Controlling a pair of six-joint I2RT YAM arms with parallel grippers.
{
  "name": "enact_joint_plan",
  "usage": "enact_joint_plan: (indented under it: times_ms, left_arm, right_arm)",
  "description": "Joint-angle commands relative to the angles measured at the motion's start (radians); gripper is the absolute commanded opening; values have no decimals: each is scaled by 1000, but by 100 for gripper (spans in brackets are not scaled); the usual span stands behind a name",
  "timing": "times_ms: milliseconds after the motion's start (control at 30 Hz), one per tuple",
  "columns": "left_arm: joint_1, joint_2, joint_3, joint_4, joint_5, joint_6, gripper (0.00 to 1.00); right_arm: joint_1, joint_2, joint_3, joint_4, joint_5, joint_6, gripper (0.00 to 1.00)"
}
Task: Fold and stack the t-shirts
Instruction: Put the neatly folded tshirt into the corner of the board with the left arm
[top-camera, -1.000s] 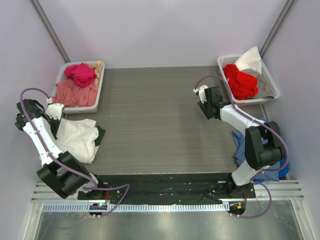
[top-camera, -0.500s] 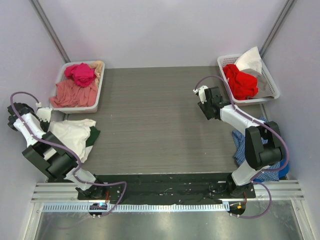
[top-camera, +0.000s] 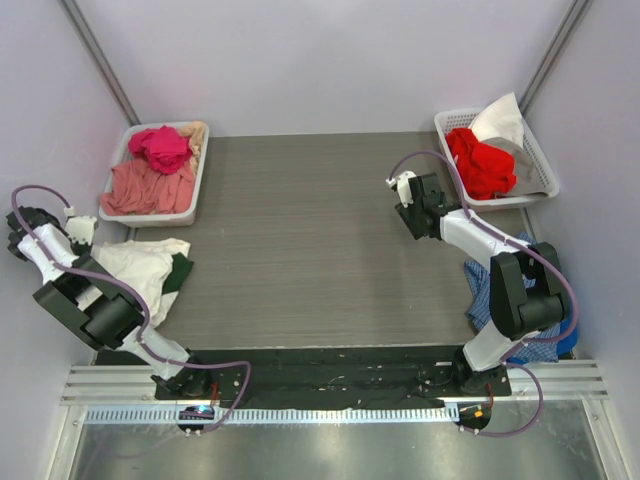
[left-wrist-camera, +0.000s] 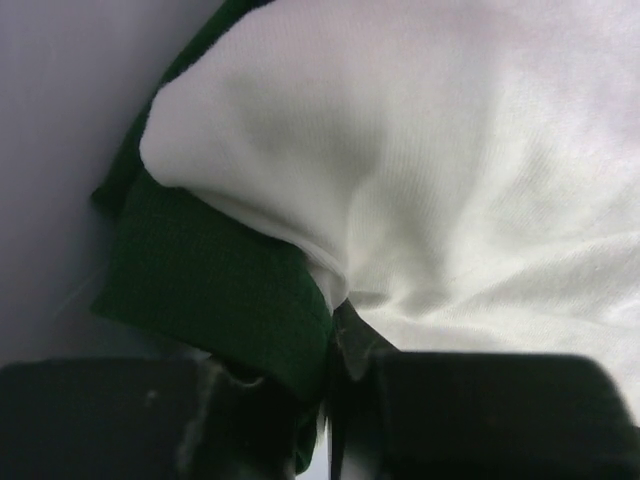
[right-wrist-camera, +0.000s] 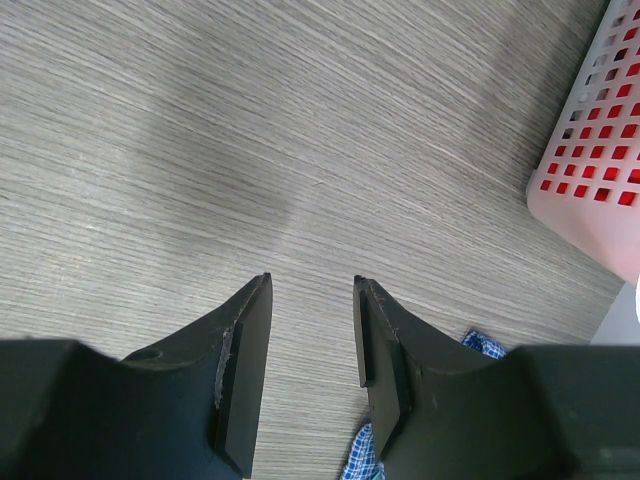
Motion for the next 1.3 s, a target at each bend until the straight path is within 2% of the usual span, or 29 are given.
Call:
enact_joint_plan:
  times_ms: [0, 100, 133, 300, 500, 733, 900, 1267]
  left_arm:
    - [25, 14, 66, 8, 57, 11, 16]
    - [25, -16, 68, -18, 123, 12, 25]
    - [25, -47, 60, -24, 147, 12, 34]
    - [24, -133, 29, -24, 230, 17, 48]
    - [25, -220, 12, -12, 302, 8, 54]
    - [11, -290, -78, -58, 408, 17, 53]
    - [-19, -279, -149, -3, 427, -7, 50]
    - [-97, 3, -135, 137, 379, -119, 43]
  right_arm:
    - [7, -14, 16, 2, 0, 20, 45]
    - [7, -7, 17, -2, 0, 23, 46]
    - [5, -5, 17, -2, 0, 25, 45]
    - [7, -5, 16, -2, -3, 27, 46]
    - [5, -7, 11, -3, -3, 28, 46]
    - [5, -5, 6, -5, 0, 25, 46]
    - [5, -2, 10, -5, -3, 28, 45]
    - [7, -10, 3, -5, 4, 20, 46]
